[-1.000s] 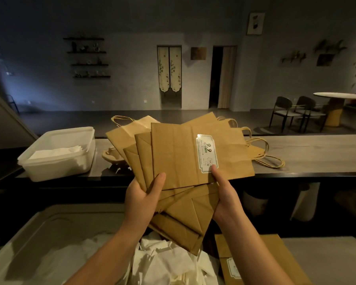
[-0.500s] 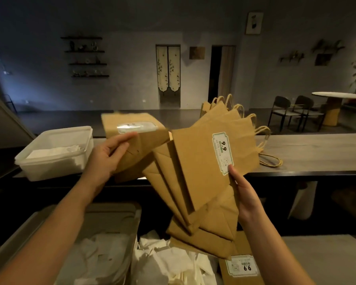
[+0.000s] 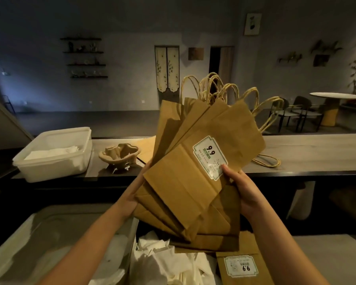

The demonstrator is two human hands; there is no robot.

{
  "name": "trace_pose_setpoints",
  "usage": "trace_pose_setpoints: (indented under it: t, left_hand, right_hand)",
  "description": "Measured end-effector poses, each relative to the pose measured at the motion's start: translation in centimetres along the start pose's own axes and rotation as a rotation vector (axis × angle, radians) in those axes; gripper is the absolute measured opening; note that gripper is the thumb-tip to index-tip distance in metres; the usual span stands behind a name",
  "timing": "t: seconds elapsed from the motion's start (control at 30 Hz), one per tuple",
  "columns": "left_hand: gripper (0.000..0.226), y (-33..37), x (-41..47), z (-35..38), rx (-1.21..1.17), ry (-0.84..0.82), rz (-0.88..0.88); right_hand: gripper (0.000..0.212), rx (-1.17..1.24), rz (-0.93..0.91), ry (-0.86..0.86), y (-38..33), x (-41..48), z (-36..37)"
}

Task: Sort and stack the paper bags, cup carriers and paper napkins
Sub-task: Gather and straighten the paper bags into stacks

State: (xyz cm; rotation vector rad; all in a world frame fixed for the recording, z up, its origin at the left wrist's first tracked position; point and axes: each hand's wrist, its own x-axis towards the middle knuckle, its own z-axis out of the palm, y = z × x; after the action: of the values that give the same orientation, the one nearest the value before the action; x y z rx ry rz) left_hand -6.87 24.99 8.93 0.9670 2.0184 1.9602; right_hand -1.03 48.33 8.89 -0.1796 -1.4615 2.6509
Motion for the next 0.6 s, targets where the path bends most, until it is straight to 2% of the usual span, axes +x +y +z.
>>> trace_pose_setpoints:
  t: [0.07, 0.13, 0.17, 0.23, 0.3, 0.47, 0.6]
  left_hand:
    - [0.069, 0.9, -0.3, 0.5, -0.29, 0.025, -0.148]
    - [0.04, 0.5, 0.3, 0.0, -0.3, 0.131, -0.158]
    - [0.039, 0.6, 0.5, -0.3, -0.273, 0.223, -0.128]
    - [0.051, 1.4, 0.9, -1.9, -0.259, 0.423, -0.05]
    - [0.051, 2.6, 1.2, -3.9, -0.221, 0.508, 0.065]
    - [0.048, 5.4, 1.1, -5.4, -0.05, 0.436, 0.287]
    - [0.055, 6.9, 0.9, -6.2, -0.226, 0.552, 0.323]
  right_hand:
    - [0.038, -0.004, -0.003, -0.005, 0.1, 0.0, -0.1]
    - [0.035, 0.016, -0.013, -0.009, 0.1, -0.1, -0.1]
    - [0.034, 0.03, -0.016, -0.005, 0.1, -0.1, -0.2]
    - [0.038, 0.033, -0.018, 0.024, 0.0, -0.2, -0.6]
    - [0.038, 0.018, -0.026, 0.061, -0.1, -0.2, -1.1]
    - [0.014, -0.055, -0.019, 0.124, 0.1, -0.3, -1.5]
    - [0.007, -0.082, -0.026, 0.149, 0.0, -0.8, -1.6]
